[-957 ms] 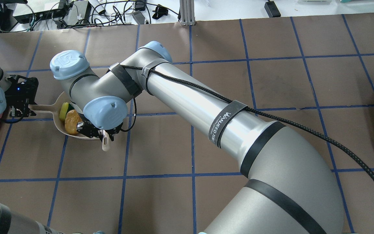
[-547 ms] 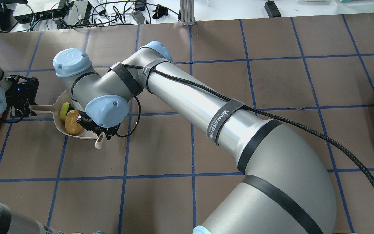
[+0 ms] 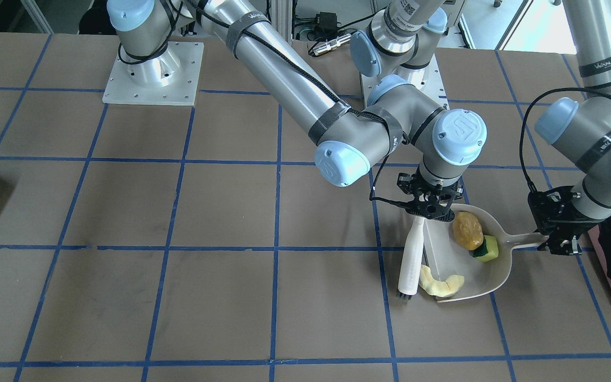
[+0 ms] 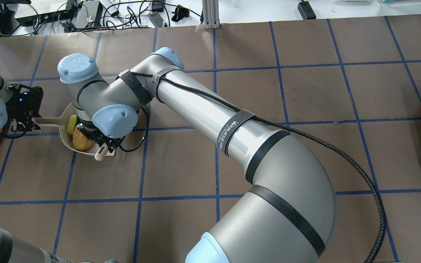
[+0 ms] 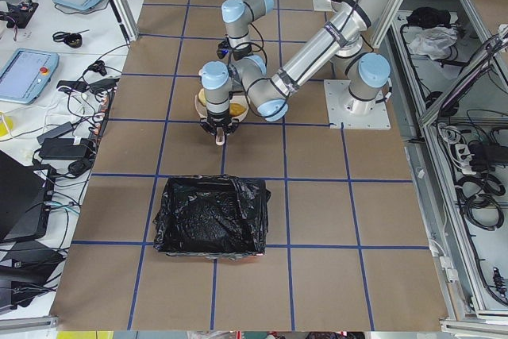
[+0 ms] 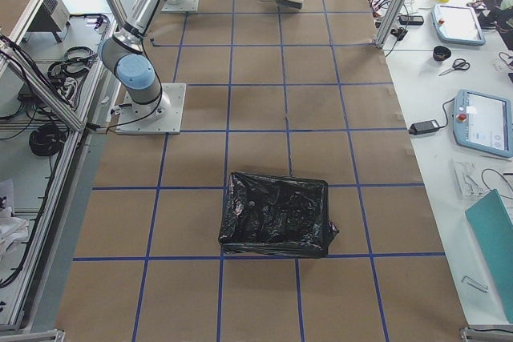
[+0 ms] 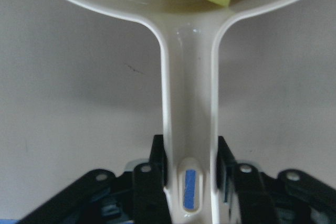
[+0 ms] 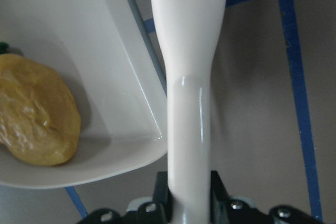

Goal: Sweep and dump trash in nearest bin
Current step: 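Sweep the trash pieces into the dustpan with the right gripper's brush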

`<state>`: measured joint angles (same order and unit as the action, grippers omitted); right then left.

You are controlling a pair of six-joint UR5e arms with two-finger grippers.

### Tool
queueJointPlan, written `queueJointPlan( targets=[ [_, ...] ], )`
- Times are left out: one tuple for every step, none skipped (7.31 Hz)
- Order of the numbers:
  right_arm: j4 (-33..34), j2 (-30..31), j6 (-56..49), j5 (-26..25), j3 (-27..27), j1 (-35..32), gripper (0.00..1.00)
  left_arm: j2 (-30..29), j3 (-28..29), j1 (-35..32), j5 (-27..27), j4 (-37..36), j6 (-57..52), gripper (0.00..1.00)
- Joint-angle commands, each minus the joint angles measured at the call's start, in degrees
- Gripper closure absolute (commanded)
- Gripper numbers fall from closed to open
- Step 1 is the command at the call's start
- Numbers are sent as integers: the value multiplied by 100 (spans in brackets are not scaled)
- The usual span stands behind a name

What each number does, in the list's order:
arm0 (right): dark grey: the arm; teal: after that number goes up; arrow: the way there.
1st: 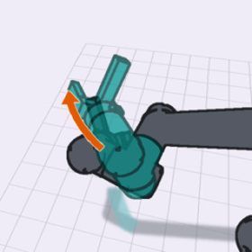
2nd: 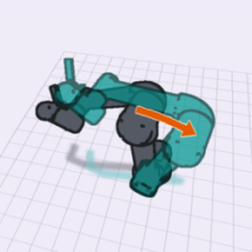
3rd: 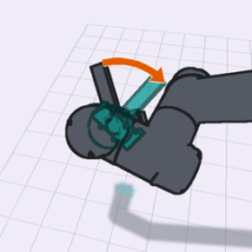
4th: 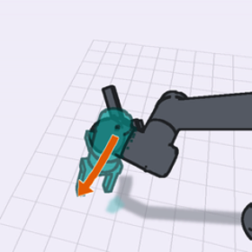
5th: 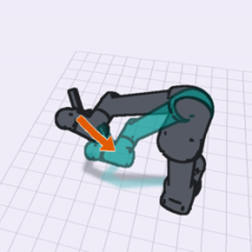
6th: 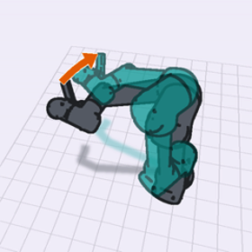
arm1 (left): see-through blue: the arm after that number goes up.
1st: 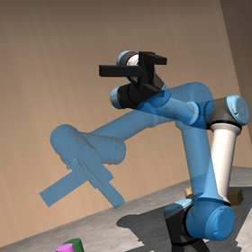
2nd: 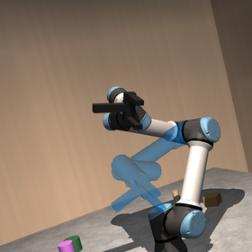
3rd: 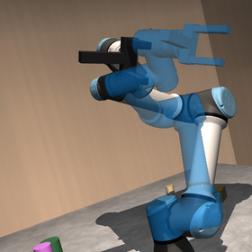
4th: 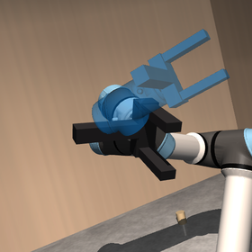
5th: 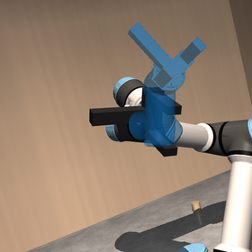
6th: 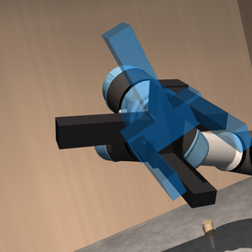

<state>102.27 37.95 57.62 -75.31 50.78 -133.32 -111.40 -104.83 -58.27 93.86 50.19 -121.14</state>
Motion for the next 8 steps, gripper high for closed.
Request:
queueJointPlan(
  targets=[
    [-84, -41, -1692, -37, -33, -98, 100, -4, -2, 0, 1, -9, 3, 100],
    [-311, -42, -2815, -45, -16, -98, 100, 4, -2, 0, 1, -9, 12, 100],
    [-548, 19, -3436, -106, -16, -80, 100, -4, -2, 0, 1, -9, 29, 100],
    [-646, 37, -4199, -438, 2, -19, 100, -5, -2, 0, 1, -9, 29, 100],
    [-804, 72, -4094, -458, 2, -36, 100, 4, 16, 9, -8, -18, -5, 100],
    [-849, 186, -3649, -467, 71, -19, 100, -4, 59, 26, -25, -9, -49, 100],
    [-1232, 361, -3557, -476, 133, 16, 100, 4, 60, 70, -147, 0, -128, 100],
    [-1671, 545, -3452, -494, 142, 104, 100, 13, 51, 105, -253, 52, -233, 100]
  ],
)
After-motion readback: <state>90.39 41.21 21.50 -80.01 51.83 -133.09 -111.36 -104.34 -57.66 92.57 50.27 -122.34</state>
